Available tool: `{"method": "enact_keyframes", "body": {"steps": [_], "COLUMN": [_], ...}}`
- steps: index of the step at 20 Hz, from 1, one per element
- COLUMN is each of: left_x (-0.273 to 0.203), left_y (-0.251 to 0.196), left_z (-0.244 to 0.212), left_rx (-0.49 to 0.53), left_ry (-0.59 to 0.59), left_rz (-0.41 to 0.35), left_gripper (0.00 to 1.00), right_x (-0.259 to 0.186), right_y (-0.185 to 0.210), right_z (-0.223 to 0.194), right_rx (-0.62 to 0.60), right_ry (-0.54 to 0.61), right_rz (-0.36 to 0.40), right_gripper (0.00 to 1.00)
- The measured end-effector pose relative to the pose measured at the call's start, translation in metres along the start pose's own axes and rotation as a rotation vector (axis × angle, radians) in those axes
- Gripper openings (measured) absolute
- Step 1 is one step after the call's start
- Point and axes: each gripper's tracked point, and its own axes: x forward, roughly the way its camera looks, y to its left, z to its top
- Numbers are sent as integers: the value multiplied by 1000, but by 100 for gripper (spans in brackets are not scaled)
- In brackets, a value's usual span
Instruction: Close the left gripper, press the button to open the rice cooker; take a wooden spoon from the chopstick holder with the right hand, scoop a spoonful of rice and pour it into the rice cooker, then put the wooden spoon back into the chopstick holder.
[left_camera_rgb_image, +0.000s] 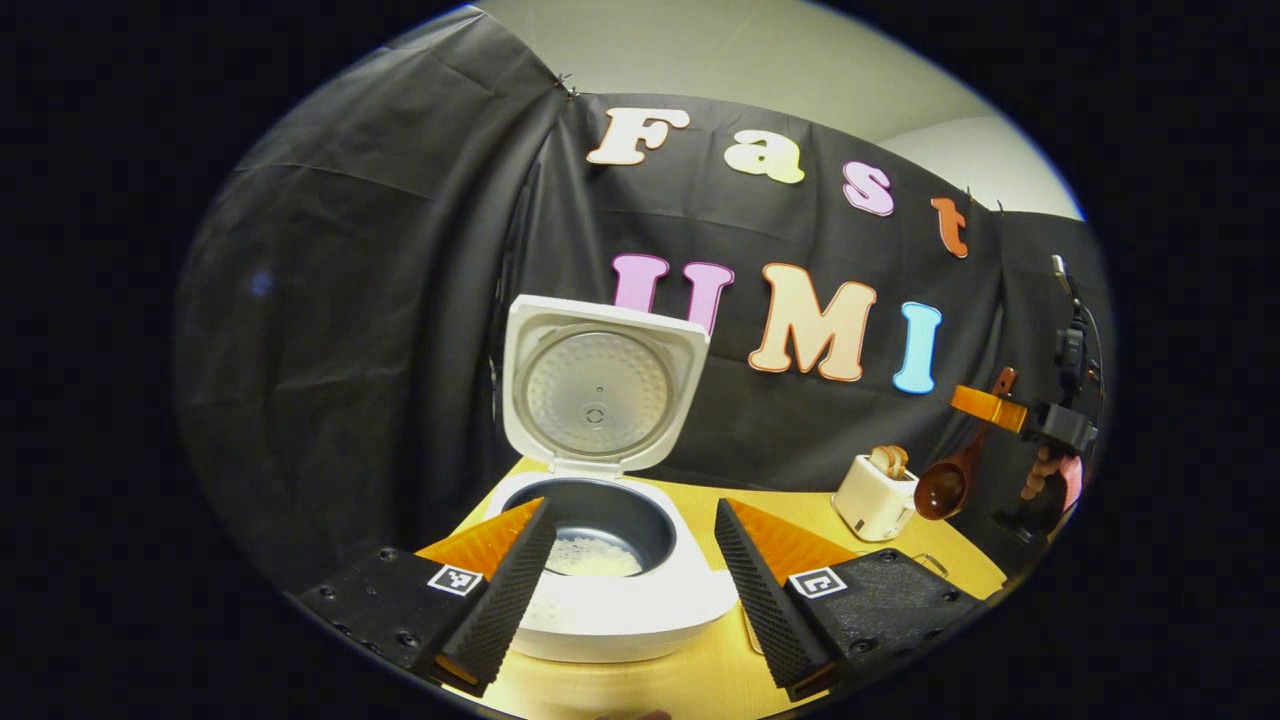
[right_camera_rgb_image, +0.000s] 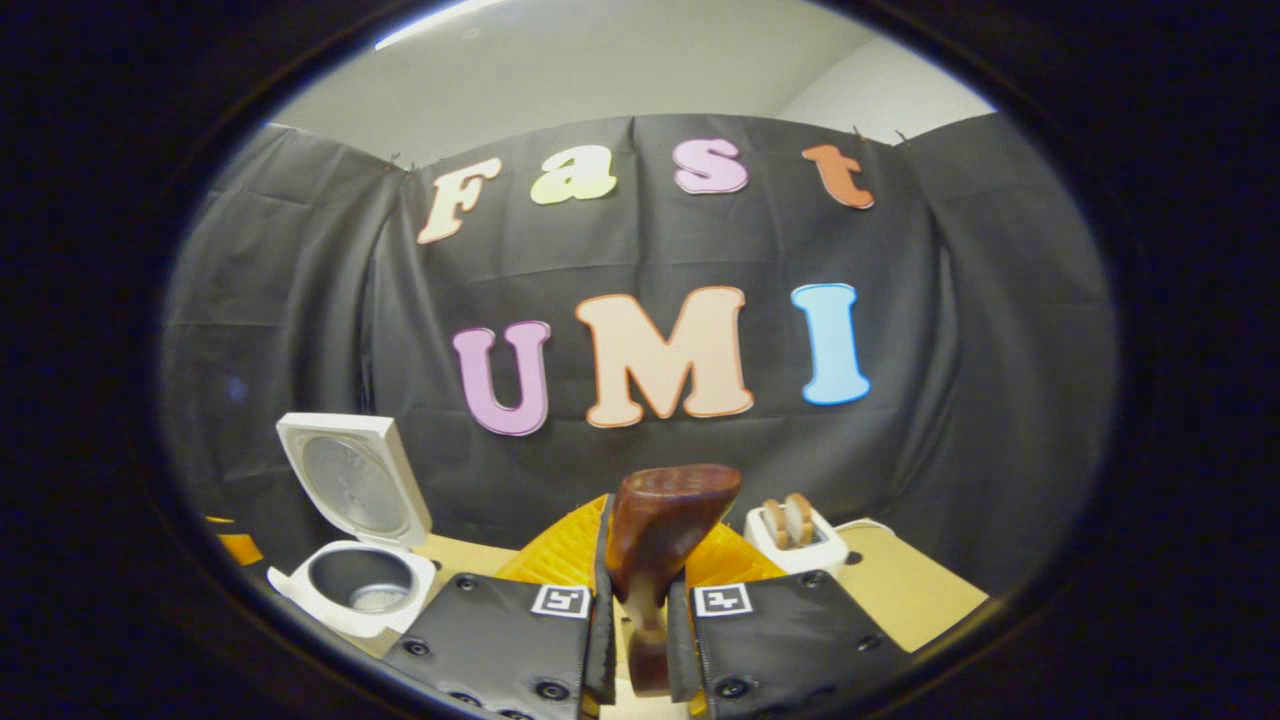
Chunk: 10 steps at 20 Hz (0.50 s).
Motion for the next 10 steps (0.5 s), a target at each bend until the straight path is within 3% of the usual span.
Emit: {"method": "enact_keyframes", "body": {"steps": [5,8,9,10], "left_x": [6,4,4,5], "left_y": [-17,-19,-19,-20], "left_z": [-16,-25,-27,-28], "left_rx": [17,21,21,21], "left_ry": [27,42,43,45], "left_rz": [9,26,33,38], "left_gripper": [95,92,97,95], "right_x": [-14,-16,-15,-13], "right_y": [-77,-102,-107,-111], "right_z": [-24,-43,-50,-60], "right_rx": [-33,-23,-17,-5], "right_ry": [39,59,65,75], "right_rz": [-93,-112,-113,-113], "right_gripper": [22,22,22,22]}}
